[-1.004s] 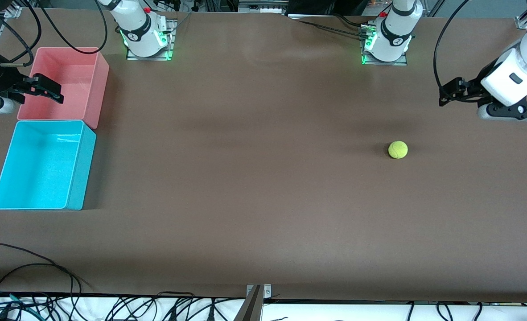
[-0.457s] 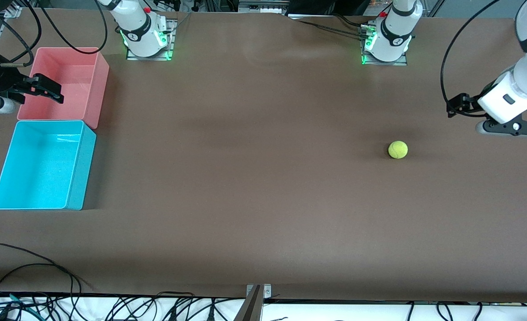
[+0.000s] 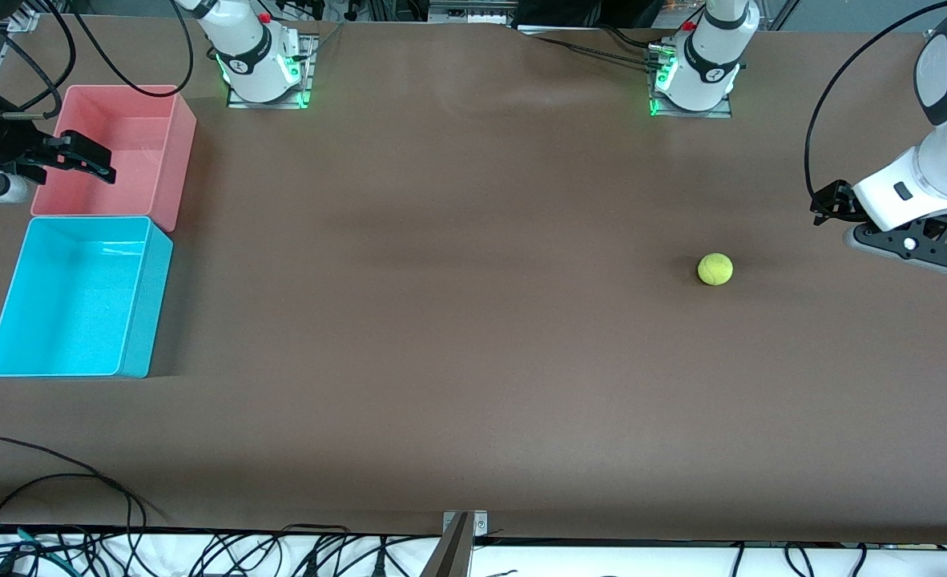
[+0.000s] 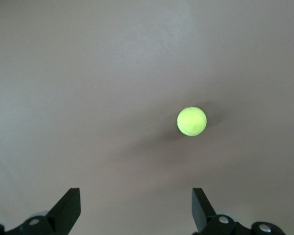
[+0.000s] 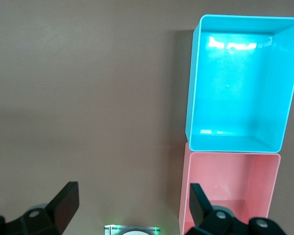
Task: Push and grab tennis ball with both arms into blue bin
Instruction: 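Move the left gripper down beside the yellow-green tennis ball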
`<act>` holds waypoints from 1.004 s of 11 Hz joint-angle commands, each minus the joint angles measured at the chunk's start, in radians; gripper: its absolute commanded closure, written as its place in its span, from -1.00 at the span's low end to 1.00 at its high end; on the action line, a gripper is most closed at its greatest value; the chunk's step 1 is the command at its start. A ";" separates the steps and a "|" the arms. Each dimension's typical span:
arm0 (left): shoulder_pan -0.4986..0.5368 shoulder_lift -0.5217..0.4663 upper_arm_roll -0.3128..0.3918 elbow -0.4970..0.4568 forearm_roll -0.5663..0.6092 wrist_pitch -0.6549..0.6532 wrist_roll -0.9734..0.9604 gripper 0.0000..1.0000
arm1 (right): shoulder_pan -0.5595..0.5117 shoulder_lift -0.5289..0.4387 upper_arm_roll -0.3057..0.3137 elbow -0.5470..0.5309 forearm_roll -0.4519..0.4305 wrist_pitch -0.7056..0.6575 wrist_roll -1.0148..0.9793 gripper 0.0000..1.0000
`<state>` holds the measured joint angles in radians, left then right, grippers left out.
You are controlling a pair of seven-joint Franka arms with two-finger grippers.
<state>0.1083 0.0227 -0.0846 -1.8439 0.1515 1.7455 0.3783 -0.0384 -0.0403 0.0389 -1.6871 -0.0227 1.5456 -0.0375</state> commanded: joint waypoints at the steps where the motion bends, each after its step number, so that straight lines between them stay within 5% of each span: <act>1: 0.031 -0.015 -0.001 -0.084 0.010 0.069 0.303 -0.79 | -0.009 -0.009 0.007 0.006 0.018 -0.018 -0.005 -1.00; 4: 0.074 -0.010 0.000 -0.173 -0.048 0.227 0.631 -0.24 | -0.009 -0.009 0.007 0.006 0.018 -0.018 -0.005 -1.00; 6: 0.106 -0.001 0.005 -0.231 -0.143 0.298 0.808 -0.05 | -0.009 -0.009 0.007 0.006 0.018 -0.019 -0.007 -1.00; 10: 0.111 0.008 0.005 -0.323 -0.150 0.389 1.037 0.78 | -0.009 -0.009 0.007 0.006 0.018 -0.019 -0.007 -1.00; 11: 0.111 0.011 0.006 -0.349 -0.150 0.423 1.114 0.85 | -0.009 -0.009 0.007 0.006 0.018 -0.019 -0.007 -1.00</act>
<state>0.2141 0.0369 -0.0782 -2.1337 0.0265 2.0927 1.3219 -0.0381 -0.0408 0.0394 -1.6871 -0.0227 1.5434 -0.0375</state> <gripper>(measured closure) 0.837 0.000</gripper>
